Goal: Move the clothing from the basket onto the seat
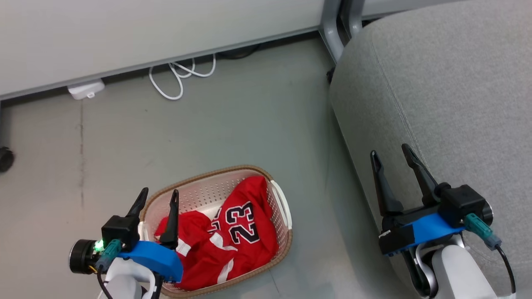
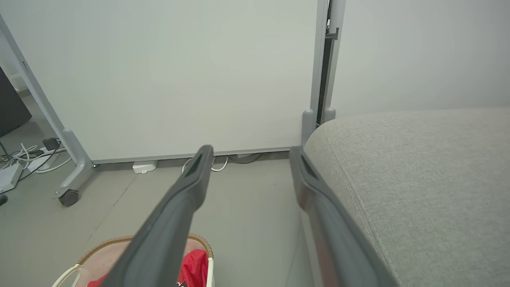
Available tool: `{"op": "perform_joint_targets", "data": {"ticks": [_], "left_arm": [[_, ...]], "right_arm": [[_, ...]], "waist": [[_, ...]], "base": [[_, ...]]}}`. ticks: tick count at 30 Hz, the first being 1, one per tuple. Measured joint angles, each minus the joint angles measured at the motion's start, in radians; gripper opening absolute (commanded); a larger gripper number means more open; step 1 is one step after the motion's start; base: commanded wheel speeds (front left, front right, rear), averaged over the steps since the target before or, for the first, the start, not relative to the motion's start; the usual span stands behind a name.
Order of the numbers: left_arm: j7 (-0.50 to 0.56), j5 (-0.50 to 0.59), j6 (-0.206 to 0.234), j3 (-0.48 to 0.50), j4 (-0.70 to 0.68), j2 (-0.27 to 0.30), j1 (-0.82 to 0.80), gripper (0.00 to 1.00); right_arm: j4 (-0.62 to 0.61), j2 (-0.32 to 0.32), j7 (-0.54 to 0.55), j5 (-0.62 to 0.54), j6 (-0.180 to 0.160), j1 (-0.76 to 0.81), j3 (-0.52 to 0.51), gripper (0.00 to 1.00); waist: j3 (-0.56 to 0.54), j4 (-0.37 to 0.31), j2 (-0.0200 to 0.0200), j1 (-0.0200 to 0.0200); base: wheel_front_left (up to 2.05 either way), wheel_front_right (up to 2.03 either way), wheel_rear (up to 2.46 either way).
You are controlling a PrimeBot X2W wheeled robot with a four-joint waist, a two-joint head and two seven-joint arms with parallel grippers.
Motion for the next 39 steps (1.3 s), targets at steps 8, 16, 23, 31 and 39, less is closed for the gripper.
{"op": "perform_joint_targets", "data": {"ticks": [8,16,23,31,39], "left_arm": [[0.058,-0.012,-0.004,-0.091,0.142,0.052,-0.12,1.0],[0.151,-0.091,-0.006,-0.203,0.254,0.106,-0.241,1.0],[0.235,-0.143,-0.006,-0.255,0.339,0.134,-0.314,1.0],[0.282,-0.152,-0.004,-0.268,0.422,0.156,-0.378,1.0],[0.326,-0.16,0.013,-0.268,0.486,0.17,-0.424,1.0]], "right_arm": [[-0.026,-0.001,-0.002,0.042,0.0,-0.072,0.039,1.0],[-0.064,-0.001,-0.003,0.075,0.0,-0.117,0.071,1.0],[-0.082,-0.001,-0.003,0.1,0.0,-0.144,0.083,1.0],[-0.1,-0.001,-0.003,0.115,0.0,-0.169,0.094,1.0],[-0.117,-0.001,-0.003,0.128,0.0,-0.191,0.106,1.0]], "waist": [[0.146,-0.078,0.0,0.0001],[0.287,-0.15,0.0,0.0001],[0.386,-0.193,0.0,0.0001],[0.459,-0.216,0.0,0.0001],[0.513,-0.238,0.0,0.0]], "base": [[0.0,0.0,0.0],[0.0,0.0,0.0],[0.0,0.0,0.0],[0.0,0.0,0.0],[0.0,0.0,0.0]]}}
